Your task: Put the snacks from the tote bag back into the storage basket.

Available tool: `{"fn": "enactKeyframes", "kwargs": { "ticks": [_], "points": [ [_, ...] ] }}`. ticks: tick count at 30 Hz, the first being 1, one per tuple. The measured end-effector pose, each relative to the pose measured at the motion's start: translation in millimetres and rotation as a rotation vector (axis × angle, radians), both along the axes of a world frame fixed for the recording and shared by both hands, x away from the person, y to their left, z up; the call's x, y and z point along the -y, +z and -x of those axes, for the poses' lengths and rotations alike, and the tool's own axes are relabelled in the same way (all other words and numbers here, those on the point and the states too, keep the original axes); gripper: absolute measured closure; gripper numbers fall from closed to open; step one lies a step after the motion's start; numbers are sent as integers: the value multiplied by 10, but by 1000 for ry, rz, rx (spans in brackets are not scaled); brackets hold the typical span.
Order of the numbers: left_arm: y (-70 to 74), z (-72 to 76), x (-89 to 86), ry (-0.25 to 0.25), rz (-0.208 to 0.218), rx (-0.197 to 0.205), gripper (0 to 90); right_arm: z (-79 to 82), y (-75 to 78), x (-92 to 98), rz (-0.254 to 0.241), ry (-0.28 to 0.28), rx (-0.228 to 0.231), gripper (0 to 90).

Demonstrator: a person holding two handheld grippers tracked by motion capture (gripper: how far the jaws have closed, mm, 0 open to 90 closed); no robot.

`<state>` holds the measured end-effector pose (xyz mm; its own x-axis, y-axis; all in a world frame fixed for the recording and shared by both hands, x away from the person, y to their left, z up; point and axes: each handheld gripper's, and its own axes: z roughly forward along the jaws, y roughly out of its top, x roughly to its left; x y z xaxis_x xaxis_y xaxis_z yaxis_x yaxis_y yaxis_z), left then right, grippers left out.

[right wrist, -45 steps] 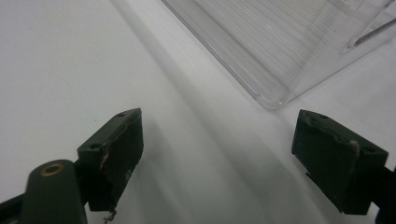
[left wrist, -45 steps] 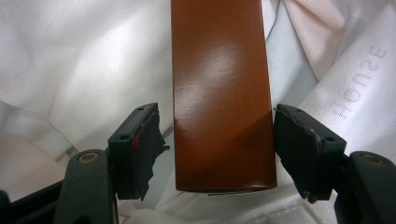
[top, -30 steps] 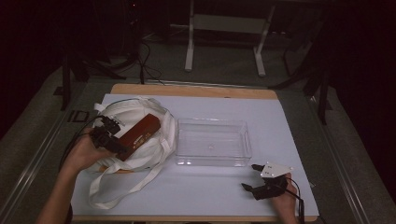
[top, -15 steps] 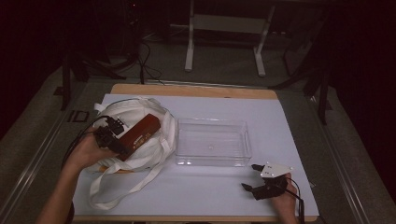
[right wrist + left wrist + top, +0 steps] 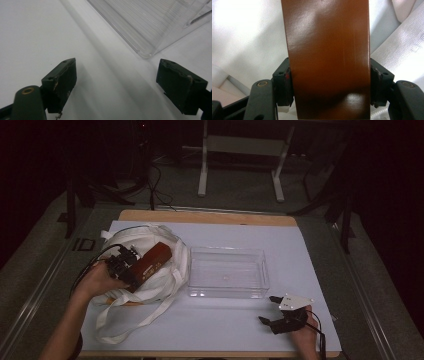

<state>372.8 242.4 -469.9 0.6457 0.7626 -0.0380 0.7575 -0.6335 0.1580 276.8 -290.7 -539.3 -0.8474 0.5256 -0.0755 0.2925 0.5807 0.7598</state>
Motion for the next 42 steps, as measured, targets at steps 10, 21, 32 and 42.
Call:
{"fn": "enactKeyframes", "kwargs": {
  "ticks": [10, 21, 32, 42],
  "points": [
    [-79, -33, 33, 3, -18, -31, 362, 0, 0, 0, 0, 1, 0, 167],
    [-101, -9, 26, -19, -24, -19, 411, 1, 0, -2, 2, 1, -1, 167],
    [-57, 29, -27, -23, -23, 38, 433, 1, 0, -1, 2, 1, 0, 167],
    [-22, 58, -48, -20, -22, 70, 441, 2, 0, -3, 2, -1, 1, 167]
  ]
}}
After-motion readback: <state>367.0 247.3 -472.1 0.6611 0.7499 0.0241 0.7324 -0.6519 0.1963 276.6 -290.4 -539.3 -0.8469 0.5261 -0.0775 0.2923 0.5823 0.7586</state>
